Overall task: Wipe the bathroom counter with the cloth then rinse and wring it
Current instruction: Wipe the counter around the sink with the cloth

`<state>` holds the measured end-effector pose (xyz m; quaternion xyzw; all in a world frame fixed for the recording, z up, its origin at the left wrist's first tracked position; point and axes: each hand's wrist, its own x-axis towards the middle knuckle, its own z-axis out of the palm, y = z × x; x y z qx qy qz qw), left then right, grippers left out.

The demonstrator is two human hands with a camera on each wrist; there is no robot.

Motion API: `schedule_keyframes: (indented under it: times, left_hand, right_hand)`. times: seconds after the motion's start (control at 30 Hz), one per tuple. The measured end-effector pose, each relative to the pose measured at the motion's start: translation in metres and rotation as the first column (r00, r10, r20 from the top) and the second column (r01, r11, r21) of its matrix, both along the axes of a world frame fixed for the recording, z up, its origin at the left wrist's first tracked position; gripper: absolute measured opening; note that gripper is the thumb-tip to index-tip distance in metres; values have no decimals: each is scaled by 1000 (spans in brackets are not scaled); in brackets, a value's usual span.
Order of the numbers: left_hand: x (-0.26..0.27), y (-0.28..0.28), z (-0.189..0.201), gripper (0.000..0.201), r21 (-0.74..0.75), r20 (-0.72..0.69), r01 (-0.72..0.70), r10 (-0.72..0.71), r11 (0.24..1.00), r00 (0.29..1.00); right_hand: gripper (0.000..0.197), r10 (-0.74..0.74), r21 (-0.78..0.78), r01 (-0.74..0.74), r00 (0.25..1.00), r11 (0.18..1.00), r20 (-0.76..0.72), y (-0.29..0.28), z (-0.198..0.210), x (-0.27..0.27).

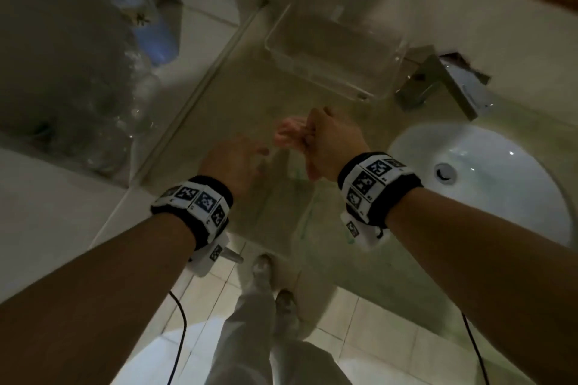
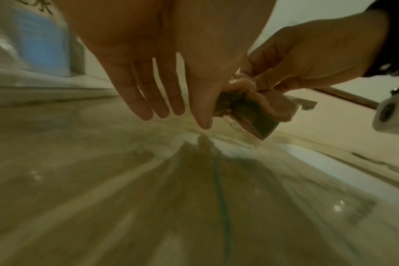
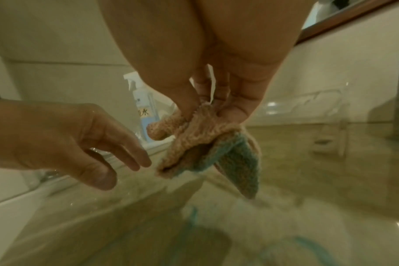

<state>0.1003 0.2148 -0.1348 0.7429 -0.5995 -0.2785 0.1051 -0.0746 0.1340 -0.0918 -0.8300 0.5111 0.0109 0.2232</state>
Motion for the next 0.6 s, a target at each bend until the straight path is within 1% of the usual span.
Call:
schedule_keyframes:
  times: [0.1, 0.17, 0.2, 0.3, 0.37, 0.43, 0.5, 0.53, 0.57, 0.6]
  left_hand:
    - [14, 22, -16, 40, 51, 108, 39, -44, 998, 993]
    - [22, 33, -24, 49, 111, 177, 37, -56, 993, 983]
    - [25, 38, -27, 54, 149, 208, 39, -69, 988, 976]
    - [29, 43, -30, 59, 153, 217, 39, -72, 988, 973]
    - [30, 43, -29, 61, 147, 209, 35, -66, 988, 976]
    - [30, 40, -28, 61, 163, 215, 26, -61, 986, 975]
    - [30, 38, -28, 60, 164, 216, 15, -50, 986, 975]
    - [30, 38, -29, 58, 157, 214, 11, -45, 988, 976]
    - [30, 38, -30, 56, 147, 214, 9, -41, 989, 976]
    - [31, 39, -30, 53, 138, 214, 7, -37, 990, 976]
  right_hand:
    - [23, -12, 34, 12, 1000, 999, 11, 9, -22, 4]
    - [26, -18, 104, 15, 1000, 994, 19, 14, -38, 9]
    - [30, 10, 98, -10, 1000, 995, 4, 15, -47, 12]
    - [45, 96, 45, -91, 988, 995, -120, 17, -69, 22]
    - [47, 107, 56, -99, 979, 993, -172, 18, -75, 29]
    - [39, 111, 88, -96, 976, 992, -186, 19, -72, 33]
    - [20, 133, 121, -115, 979, 986, -154, 25, -63, 35]
    - [13, 136, 153, -116, 983, 981, -125, 32, -58, 38]
    - [10, 144, 185, -122, 984, 975, -106, 42, -53, 41]
    - [9, 181, 187, -159, 978, 969, -107, 53, -49, 43]
